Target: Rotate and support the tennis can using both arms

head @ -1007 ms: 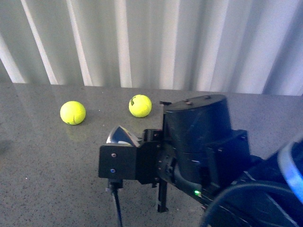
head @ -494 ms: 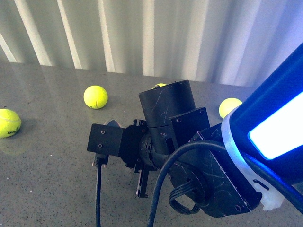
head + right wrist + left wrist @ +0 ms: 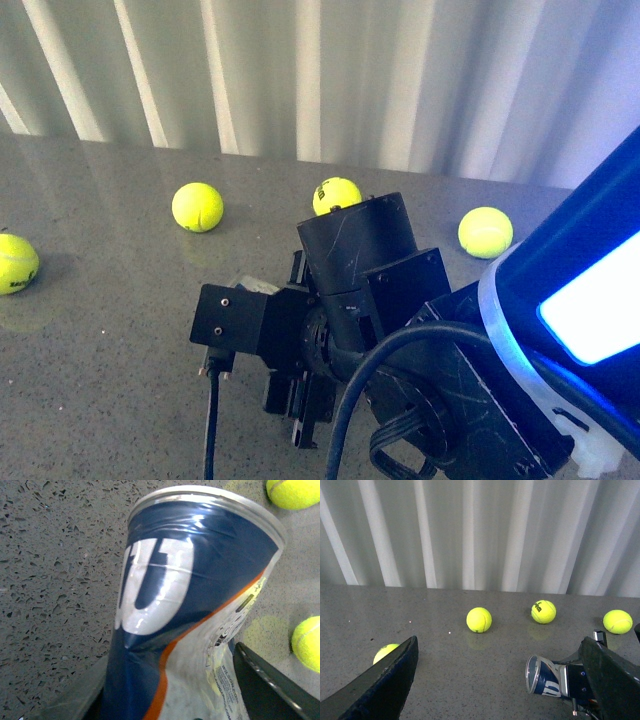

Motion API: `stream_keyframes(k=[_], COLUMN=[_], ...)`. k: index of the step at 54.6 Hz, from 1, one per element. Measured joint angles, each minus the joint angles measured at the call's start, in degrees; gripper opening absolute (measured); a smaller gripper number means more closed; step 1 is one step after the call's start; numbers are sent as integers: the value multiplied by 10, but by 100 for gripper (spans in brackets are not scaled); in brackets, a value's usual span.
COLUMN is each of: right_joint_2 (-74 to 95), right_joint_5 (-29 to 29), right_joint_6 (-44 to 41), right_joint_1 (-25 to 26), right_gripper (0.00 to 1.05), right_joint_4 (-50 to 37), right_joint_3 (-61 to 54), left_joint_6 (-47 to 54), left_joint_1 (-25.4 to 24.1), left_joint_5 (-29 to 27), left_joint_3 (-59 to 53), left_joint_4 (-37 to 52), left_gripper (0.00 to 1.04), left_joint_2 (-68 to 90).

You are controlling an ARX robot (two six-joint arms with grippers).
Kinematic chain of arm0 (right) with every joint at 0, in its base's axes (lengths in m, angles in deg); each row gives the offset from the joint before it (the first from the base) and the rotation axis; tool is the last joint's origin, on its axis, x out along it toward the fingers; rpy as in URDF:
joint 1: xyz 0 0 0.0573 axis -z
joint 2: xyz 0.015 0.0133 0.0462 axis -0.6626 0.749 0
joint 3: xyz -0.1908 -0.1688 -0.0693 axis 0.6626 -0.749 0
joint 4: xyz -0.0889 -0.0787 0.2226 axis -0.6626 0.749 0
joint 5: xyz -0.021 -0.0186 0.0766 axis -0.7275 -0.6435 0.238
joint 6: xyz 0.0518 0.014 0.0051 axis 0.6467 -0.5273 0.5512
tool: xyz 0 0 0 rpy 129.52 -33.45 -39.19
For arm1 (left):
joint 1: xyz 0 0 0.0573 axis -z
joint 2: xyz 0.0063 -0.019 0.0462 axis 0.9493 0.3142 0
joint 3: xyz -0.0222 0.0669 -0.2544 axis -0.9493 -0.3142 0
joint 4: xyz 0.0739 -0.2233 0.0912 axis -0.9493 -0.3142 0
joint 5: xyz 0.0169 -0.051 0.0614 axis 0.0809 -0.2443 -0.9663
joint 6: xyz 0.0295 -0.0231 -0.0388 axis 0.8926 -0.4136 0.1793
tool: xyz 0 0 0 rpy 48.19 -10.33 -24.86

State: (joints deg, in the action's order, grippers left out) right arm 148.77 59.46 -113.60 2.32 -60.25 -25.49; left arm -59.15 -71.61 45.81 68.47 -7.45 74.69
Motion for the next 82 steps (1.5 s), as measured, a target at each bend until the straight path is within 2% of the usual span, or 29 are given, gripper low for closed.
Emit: stream_keyframes(k=[11, 14, 31, 59, 67, 72, 82], right_joint_2=[-18, -27, -64, -198, -247, -276, -289], right_joint_5=[4, 6, 10, 35, 46, 45, -43], right_joint_6=[9, 10, 19, 50, 62, 82, 125], right_joint_1=[-1, -4, 2, 47, 76, 105, 220], right_gripper=[100, 97, 97, 97, 97, 97, 97], right_joint_4=[4, 4, -9, -70, -101, -154, -318], right_joint_3=[-16, -26, -75, -233, -298, -342, -409], left_joint_6=[0, 0, 0, 0, 0, 0, 0], left_joint_1=[0, 0, 0, 0, 0, 0, 0], left_joint_5=[0, 0, 0, 0, 0, 0, 0], left_joint_3=[0, 0, 0, 0, 0, 0, 0], left_joint_4=[0, 0, 0, 0, 0, 0, 0], left_gripper=[98, 98, 98, 98, 98, 98, 98], left_joint_2=[0, 0, 0, 0, 0, 0, 0])
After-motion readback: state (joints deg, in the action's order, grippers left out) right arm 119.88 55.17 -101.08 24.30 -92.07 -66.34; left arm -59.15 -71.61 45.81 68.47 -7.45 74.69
